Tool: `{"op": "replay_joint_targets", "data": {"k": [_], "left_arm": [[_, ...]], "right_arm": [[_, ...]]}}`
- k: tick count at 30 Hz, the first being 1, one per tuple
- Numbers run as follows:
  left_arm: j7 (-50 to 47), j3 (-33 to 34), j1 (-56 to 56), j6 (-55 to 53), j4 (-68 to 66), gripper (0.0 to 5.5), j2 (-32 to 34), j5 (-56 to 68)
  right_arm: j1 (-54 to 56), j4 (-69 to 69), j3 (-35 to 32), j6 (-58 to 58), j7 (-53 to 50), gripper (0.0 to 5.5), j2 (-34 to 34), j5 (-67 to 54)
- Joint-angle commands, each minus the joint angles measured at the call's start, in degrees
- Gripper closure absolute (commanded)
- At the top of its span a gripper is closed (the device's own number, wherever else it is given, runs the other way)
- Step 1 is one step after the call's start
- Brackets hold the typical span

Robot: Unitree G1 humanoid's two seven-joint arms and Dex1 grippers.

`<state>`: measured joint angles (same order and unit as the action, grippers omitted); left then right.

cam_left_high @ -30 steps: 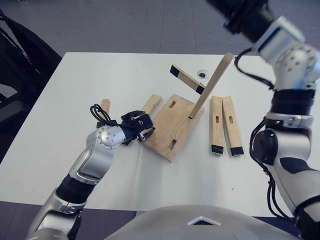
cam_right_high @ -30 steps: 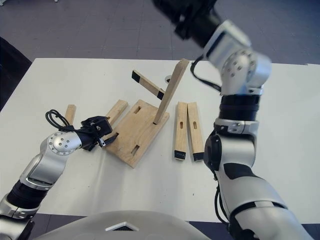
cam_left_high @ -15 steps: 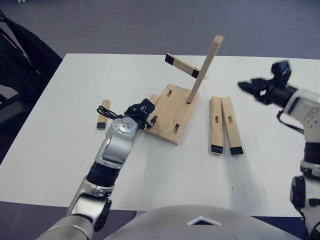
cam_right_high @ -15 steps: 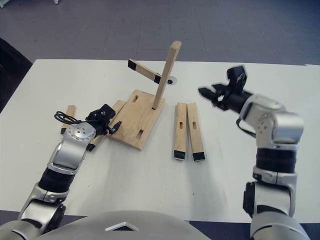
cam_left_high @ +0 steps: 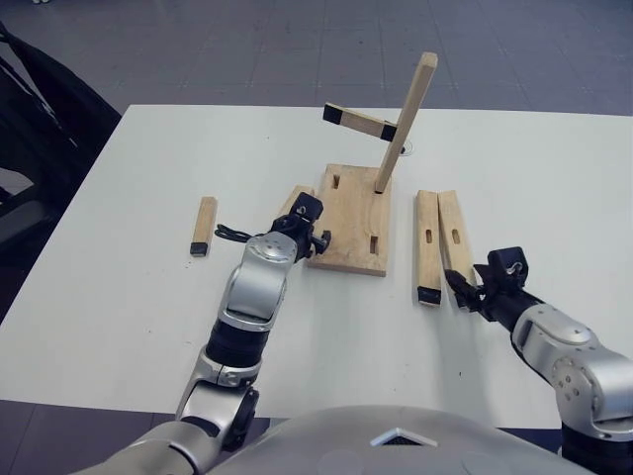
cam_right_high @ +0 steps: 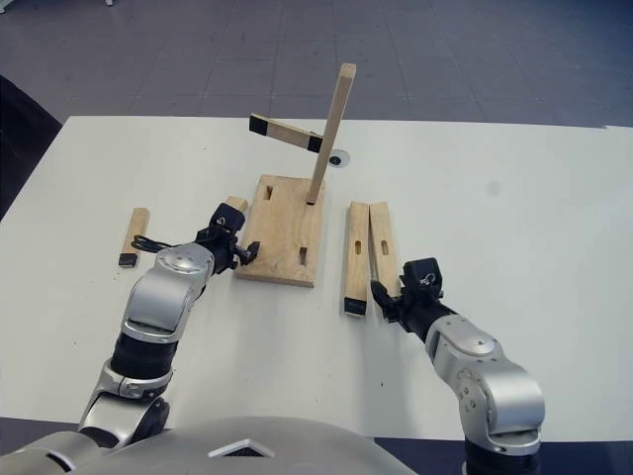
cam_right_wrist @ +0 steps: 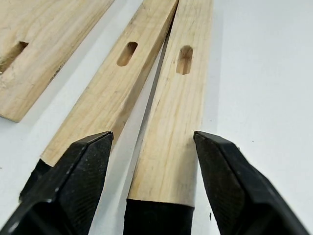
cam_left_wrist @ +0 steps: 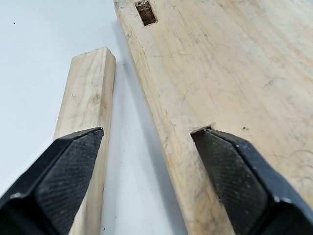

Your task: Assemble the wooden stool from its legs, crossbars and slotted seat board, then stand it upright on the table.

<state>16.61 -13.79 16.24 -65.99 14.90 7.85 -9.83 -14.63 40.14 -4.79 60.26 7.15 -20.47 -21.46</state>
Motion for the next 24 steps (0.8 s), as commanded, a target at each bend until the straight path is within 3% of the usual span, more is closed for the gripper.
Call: {"op": "replay_joint_targets", "data": {"k": [1, 5, 11, 15, 20, 24], "left_arm": [[-0.95, 0.50, 1.61, -0.44, 1.06, 1.71, 0.62, 0.63], [-1.45, 0.39, 1.58, -0.43, 1.12, 1.71, 0.81, 1.19], [-3.01, 1.56, 2.40, 1.84, 1.83, 1.71, 0.82, 1.95], [-3.97, 4.17, 3.71, 10.72, 4.59, 1.71, 0.04, 3.33], [-0.35, 12.55, 1.07, 19.34, 8.80, 1.71, -0.36, 11.58], [6.04, 24.48, 1.12, 15.26, 11.32, 1.71, -2.94, 28.74]], "right_arm": [[-1.59, -0.91, 0.90, -0.77, -2.62, 2.46, 1.10, 3.13], [-3.11, -1.68, 1.93, -0.53, -3.61, 2.46, 2.76, 4.41], [-3.52, -2.97, 1.23, -1.53, -4.87, 3.47, 3.82, 6.79], [2.52, -4.30, -3.21, -11.48, -5.97, 3.47, 5.42, 8.18], [16.24, -5.19, -9.34, -20.80, -3.23, 3.47, 6.46, 3.27], [31.00, -8.94, -13.14, -20.78, 2.83, 3.47, 5.45, -7.85]]}}
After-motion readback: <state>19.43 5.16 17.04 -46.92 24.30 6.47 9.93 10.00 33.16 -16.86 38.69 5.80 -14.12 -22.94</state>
